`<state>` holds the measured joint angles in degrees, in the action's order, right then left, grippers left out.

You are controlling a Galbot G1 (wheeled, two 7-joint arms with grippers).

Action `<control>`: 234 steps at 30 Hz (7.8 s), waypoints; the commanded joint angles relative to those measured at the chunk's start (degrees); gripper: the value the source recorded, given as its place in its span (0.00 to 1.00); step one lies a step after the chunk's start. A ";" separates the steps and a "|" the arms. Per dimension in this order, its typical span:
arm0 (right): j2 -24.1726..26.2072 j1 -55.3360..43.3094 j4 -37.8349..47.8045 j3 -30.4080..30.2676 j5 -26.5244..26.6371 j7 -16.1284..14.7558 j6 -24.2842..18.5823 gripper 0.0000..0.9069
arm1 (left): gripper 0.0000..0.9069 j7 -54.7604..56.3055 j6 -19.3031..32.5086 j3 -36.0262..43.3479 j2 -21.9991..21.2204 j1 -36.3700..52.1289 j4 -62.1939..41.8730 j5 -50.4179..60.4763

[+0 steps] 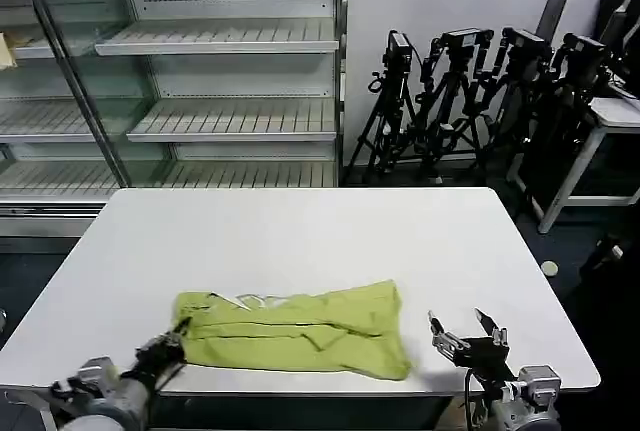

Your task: Fold and organize the clothes.

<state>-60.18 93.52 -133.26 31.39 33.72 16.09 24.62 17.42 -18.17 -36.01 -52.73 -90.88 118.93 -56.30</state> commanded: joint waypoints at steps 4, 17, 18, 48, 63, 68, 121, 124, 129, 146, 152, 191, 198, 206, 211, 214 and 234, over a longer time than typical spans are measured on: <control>-0.05 0.01 -0.02 -0.16 0.25 -0.16 -0.25 1.00 | 0.04 -1.02 -1.48 -18.16 3.55 -0.66 -2.25 -9.80; 0.47 2.67 -1.06 1.49 0.07 -0.39 -0.88 1.00 | 0.04 2.01 -3.85 -5.23 -3.44 2.61 10.15 -29.30; 0.48 2.83 -1.12 1.62 0.08 -0.42 -0.88 1.00 | 0.04 1.89 -3.95 -3.50 -4.09 3.05 10.91 -29.29; 0.15 5.11 -1.04 3.33 0.10 -0.74 -1.61 1.00 | 0.04 0.75 -0.53 28.80 -12.32 15.51 4.60 -13.95; 0.05 5.72 -1.72 3.65 0.08 -0.57 -1.55 1.00 | 1.00 1.25 -0.59 32.85 -15.82 18.51 0.27 -9.67; -0.17 6.13 -2.06 3.62 -0.20 -0.54 -1.56 1.00 | 1.00 0.21 -0.11 30.99 -15.62 18.81 0.98 -10.32; -2.34 6.74 -4.55 2.84 -1.51 -0.65 -1.45 1.00 | 1.00 -1.91 -4.18 13.14 -11.62 10.74 -0.73 -13.59; -2.43 7.75 -5.01 3.52 -1.57 -0.72 -1.58 1.00 | 0.59 -2.04 -3.85 13.76 -11.46 11.60 -2.15 -13.61; -2.55 8.86 -5.71 4.47 -1.49 -0.80 -1.71 1.00 | 0.08 -2.80 -2.92 14.10 -11.13 11.77 -2.48 -13.76; -3.18 9.34 -7.05 4.54 -1.58 -0.48 -1.48 1.00 | 0.04 -3.80 -1.28 12.62 -12.07 10.60 -0.70 -17.32; -3.21 9.64 -7.56 4.70 -1.56 -0.42 -1.42 1.00 | 0.04 -3.67 -0.97 10.77 -12.47 9.76 1.19 -18.48; -1.82 7.12 -2.49 3.51 -0.67 -1.08 -2.94 1.00 | 0.04 -21.12 11.43 13.18 0.18 4.46 -7.09 54.06; -2.33 8.96 -3.19 4.64 -1.31 -1.06 -3.11 1.00 | 0.04 -17.74 5.59 25.17 -7.79 14.99 -5.83 51.21; -3.01 8.80 -2.78 4.25 -1.71 -1.08 -3.17 1.00 | 0.04 -13.38 -0.73 30.26 -10.20 25.01 -6.29 38.12; -3.17 8.28 -2.61 3.98 -1.68 -1.01 -3.11 1.00 | 0.04 -10.80 -1.78 32.94 -12.65 28.65 -10.07 31.91; -3.26 8.09 -2.93 3.95 -1.68 -0.97 -3.01 1.00 | 0.08 -10.73 -2.09 34.62 -13.53 29.68 -10.94 30.77; -3.10 5.53 -4.93 2.81 -5.74 -1.24 -4.98 1.00 | 1.00 -13.95 4.03 21.55 -10.99 18.97 -0.68 9.47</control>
<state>-63.34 100.30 -137.81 34.94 31.22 15.17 21.50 3.83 -16.95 -5.85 -65.41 -65.24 112.44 -38.27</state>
